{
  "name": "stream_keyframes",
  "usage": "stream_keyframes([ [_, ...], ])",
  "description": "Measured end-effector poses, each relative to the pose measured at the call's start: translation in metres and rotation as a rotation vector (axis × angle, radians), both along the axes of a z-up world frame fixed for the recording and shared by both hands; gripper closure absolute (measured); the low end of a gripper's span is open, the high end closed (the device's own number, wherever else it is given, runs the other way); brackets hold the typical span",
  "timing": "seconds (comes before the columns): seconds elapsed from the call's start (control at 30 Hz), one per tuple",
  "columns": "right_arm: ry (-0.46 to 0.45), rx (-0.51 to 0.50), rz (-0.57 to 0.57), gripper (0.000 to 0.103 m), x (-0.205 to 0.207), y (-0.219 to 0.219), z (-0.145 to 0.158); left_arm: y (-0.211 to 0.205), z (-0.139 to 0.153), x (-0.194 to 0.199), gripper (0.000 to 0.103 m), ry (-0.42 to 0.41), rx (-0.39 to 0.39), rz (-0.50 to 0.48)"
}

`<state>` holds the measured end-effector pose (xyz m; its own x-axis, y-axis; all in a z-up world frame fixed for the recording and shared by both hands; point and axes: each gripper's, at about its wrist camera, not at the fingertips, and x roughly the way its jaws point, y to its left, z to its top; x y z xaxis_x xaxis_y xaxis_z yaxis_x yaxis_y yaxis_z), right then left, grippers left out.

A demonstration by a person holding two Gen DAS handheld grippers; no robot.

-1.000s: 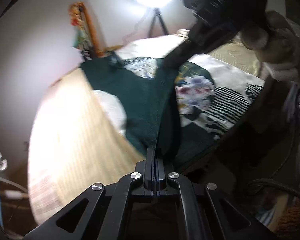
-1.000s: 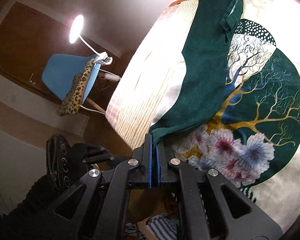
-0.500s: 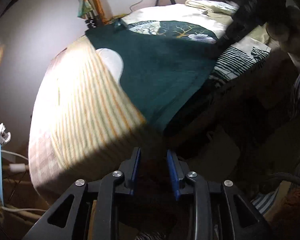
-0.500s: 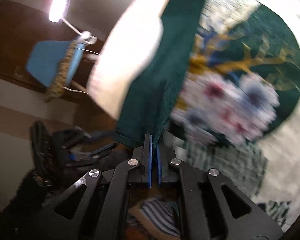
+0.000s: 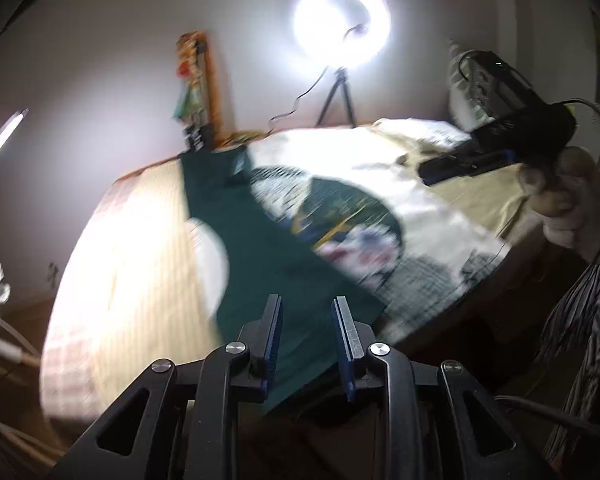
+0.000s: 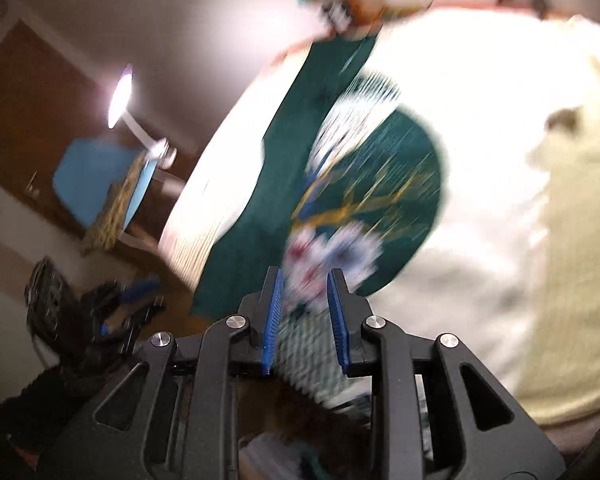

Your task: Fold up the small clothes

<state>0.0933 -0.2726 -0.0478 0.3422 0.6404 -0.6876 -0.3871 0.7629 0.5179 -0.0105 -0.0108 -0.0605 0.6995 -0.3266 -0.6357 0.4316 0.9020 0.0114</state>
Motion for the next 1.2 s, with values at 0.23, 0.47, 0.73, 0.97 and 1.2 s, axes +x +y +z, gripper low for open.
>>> stream_keyframes([
  [0.23, -0.091, -0.036, -0.152, 0.061, 0.037, -0.067, 0.019, -0.080, 0.012, 0.007, 0.068, -0.095, -0.031, -0.106],
  [0.47, -0.090, -0.056, -0.236, 0.042, 0.082, -0.121, 0.017, -0.165, -0.003, 0.006, 0.054, -0.072, -0.061, -0.237],
  [0.73, 0.035, -0.019, -0.304, 0.042, 0.133, -0.156, -0.017, -0.234, -0.039, 0.012, 0.043, 0.026, 0.021, -0.351],
  [0.97, 0.171, 0.053, -0.356, 0.042, 0.165, -0.168, -0.054, -0.251, -0.058, 0.020, 0.055, 0.063, 0.084, -0.361],
  [1.2, 0.195, 0.121, -0.402, 0.043, 0.187, -0.170, -0.060, -0.240, -0.058, 0.035, 0.092, 0.118, 0.013, -0.324],
])
